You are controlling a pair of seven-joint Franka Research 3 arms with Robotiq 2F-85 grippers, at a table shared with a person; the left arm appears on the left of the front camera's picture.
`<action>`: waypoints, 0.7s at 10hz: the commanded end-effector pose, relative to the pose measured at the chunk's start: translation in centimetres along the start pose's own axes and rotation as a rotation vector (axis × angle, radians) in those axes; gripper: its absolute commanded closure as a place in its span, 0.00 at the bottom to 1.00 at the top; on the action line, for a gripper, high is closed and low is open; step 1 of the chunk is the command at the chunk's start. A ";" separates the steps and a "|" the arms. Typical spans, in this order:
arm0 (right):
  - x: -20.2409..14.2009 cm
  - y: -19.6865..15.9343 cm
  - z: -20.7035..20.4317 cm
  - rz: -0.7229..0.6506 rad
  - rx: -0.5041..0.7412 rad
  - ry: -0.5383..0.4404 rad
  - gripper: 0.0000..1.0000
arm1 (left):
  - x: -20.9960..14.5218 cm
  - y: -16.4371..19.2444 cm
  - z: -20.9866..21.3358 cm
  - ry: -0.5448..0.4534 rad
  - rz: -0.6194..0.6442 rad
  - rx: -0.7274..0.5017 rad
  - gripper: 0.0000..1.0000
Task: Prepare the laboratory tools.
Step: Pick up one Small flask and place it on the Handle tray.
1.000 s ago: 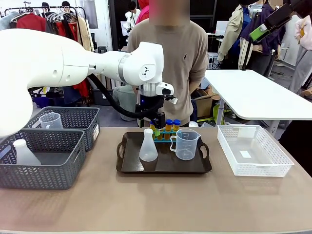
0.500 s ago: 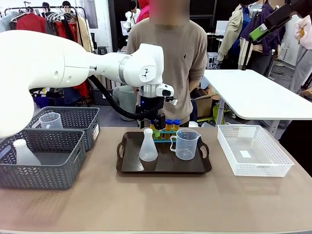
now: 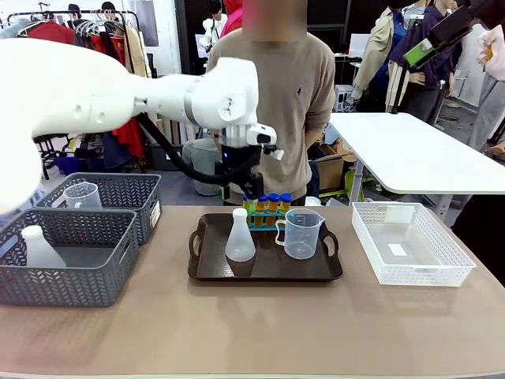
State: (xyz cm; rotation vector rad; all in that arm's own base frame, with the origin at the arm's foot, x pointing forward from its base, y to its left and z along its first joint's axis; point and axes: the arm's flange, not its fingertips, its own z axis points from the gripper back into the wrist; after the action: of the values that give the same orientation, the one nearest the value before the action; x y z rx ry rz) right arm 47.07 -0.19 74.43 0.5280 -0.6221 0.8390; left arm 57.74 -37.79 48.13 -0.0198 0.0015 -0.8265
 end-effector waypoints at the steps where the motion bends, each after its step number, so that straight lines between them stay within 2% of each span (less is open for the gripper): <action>1: 0.0 0.2 0.1 0.000 -0.003 -0.003 0.00 | -4.3 -0.1 4.3 -0.075 -0.068 -0.024 0.00; 3: 0.0 0.2 0.1 0.000 -0.003 -0.003 0.00 | -7.5 0.0 8.3 -0.219 -0.109 -0.057 0.00; 5: 0.0 0.2 0.1 0.000 -0.003 -0.003 0.00 | -10.9 1.5 12.3 -0.356 -0.115 -0.138 0.00; 7: 0.0 0.2 0.1 0.000 -0.003 -0.003 0.00 | -13.6 2.4 15.2 -0.449 -0.114 -0.134 0.00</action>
State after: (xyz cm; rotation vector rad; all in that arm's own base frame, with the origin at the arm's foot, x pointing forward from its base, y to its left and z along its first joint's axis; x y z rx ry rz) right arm 47.07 -0.20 74.43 0.5279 -0.6222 0.8389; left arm 52.32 -27.89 64.32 -0.2990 -0.3327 -0.8989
